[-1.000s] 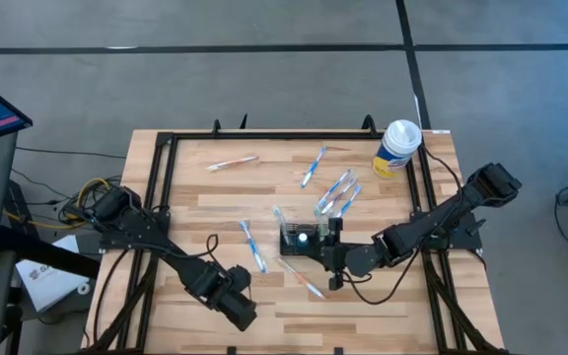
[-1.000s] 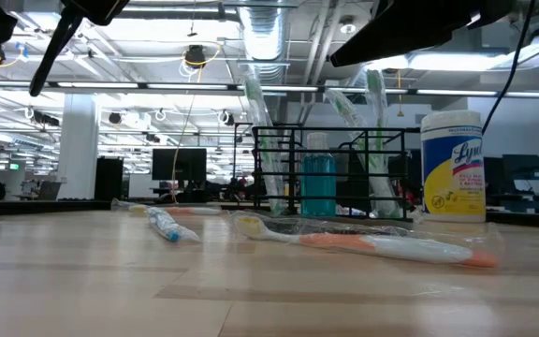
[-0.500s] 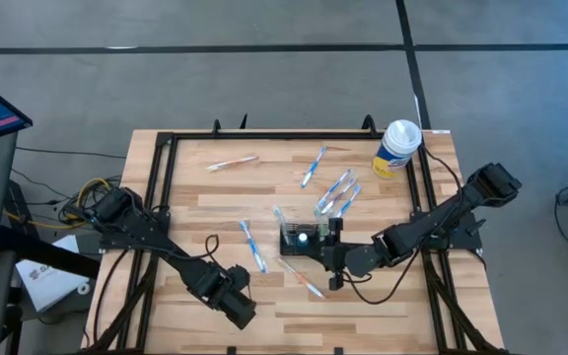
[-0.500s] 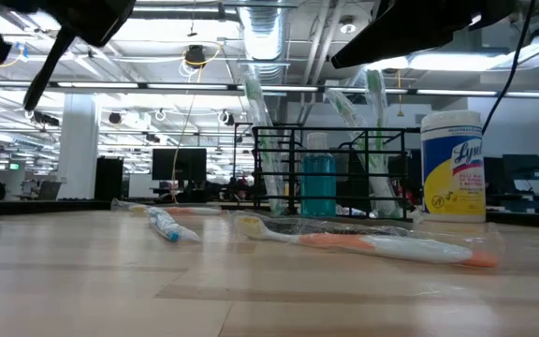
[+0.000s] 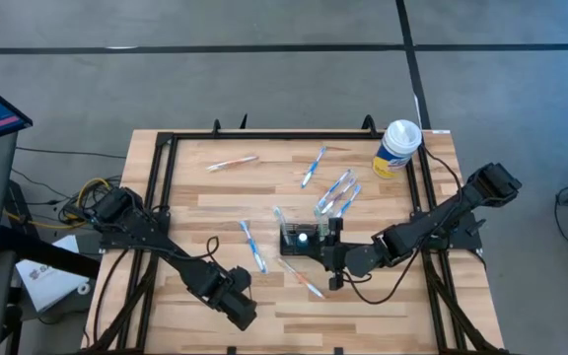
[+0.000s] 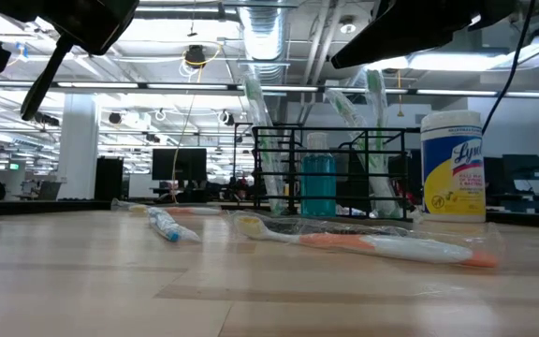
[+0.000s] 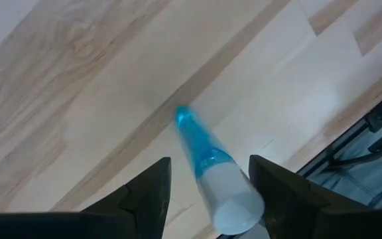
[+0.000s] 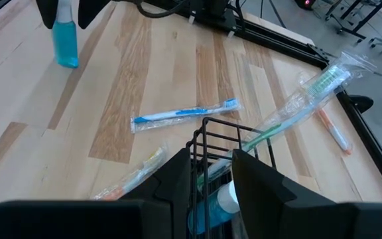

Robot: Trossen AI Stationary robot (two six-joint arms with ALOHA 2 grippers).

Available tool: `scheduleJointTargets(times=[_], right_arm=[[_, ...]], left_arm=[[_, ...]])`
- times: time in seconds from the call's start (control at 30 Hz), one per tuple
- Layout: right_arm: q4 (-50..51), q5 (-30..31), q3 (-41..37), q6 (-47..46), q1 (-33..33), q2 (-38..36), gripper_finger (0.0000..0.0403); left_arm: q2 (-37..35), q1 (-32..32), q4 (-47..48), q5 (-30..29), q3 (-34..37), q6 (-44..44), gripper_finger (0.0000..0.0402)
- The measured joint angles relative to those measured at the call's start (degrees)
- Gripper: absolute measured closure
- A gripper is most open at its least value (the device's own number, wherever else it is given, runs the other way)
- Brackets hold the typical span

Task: Pick & Place toothbrushing station
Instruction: Put the blue mouthwash into the wire organizer

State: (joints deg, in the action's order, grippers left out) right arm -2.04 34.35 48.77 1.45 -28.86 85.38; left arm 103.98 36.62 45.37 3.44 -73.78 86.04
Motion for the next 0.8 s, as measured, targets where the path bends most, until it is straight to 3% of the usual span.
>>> scheduleJointTargets(times=[0.8], right_arm=[[0.35,-0.02,0.00,0.00,0.00,0.00,0.0300]], left_arm=[[0.00,0.50,-0.66,-0.28,0.22,0.02,0.0202]])
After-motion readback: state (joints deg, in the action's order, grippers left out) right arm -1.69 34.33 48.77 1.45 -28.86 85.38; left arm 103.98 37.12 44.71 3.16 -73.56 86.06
